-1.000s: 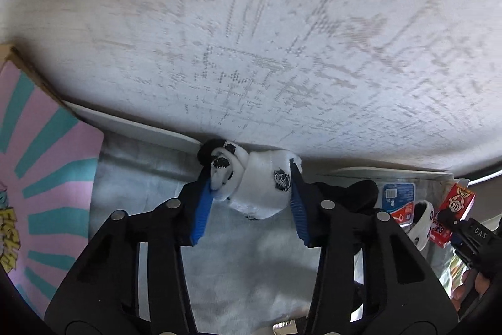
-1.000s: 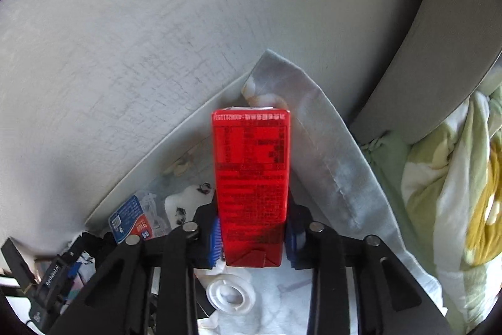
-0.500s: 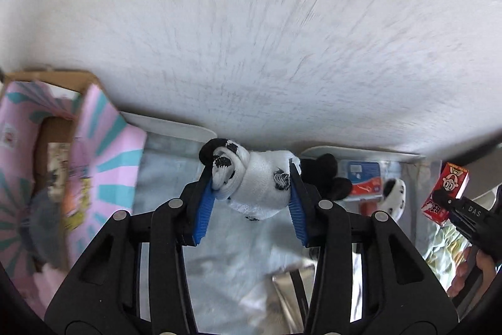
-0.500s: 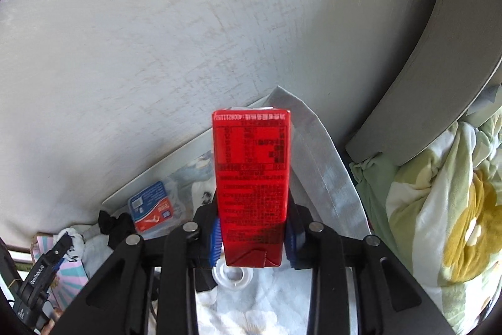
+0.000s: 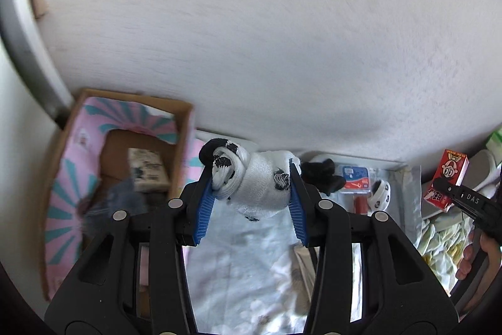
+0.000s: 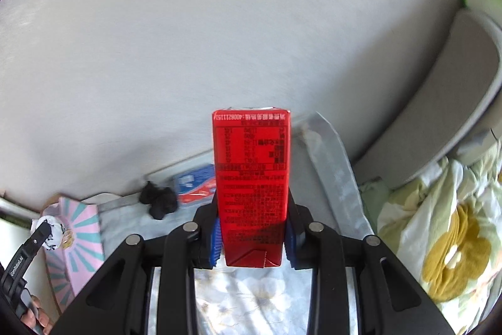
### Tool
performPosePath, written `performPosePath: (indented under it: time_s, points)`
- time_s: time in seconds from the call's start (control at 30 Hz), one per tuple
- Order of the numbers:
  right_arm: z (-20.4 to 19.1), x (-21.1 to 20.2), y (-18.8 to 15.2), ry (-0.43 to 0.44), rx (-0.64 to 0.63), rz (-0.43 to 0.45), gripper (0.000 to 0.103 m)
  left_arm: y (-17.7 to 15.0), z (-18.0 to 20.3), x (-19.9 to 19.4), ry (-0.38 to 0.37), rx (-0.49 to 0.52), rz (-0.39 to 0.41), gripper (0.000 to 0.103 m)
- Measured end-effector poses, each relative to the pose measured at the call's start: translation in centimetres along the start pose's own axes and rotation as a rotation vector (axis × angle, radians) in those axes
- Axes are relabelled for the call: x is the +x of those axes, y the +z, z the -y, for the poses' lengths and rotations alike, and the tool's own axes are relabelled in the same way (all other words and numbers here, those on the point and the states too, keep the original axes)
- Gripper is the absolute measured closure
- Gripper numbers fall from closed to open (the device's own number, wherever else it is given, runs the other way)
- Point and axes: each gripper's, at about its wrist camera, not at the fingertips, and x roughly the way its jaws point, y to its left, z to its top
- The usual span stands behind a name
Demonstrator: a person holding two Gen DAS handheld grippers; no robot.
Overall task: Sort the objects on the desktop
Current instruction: 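Carry sock and juice box over the cardboard box and open both grippers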
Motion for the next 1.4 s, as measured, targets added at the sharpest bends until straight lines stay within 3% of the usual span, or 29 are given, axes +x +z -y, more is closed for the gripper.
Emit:
performPosePath:
  time_s: [0.27, 0.63, 1.0, 1.4]
  points:
    - [-6.9, -1.7, 0.3, 0.117, -0.17, 0.014, 0.074, -0.3, -3.9, -4.6, 0.053, -0.029, 0.071, 0.064]
    - [-22.4, -3.4, -2.4, 0.294, -0.507, -0.021, 0.074, -1.8, -7.9, -7.8, 0.151, -0.051, 0.109, 0.064]
    - [-32.5, -2.3, -8.6, 0.415, -0.751, -0.141, 0.074, -5.3, -12.2, -7.5, 0.194, -0.103, 0.01, 0.064]
    - [-37.4, 0.1, -13.7, 0.404, -0.911, -0.268, 0.074, -7.7, -13.9, -5.3, 0.225, -0.081, -0.112, 0.064]
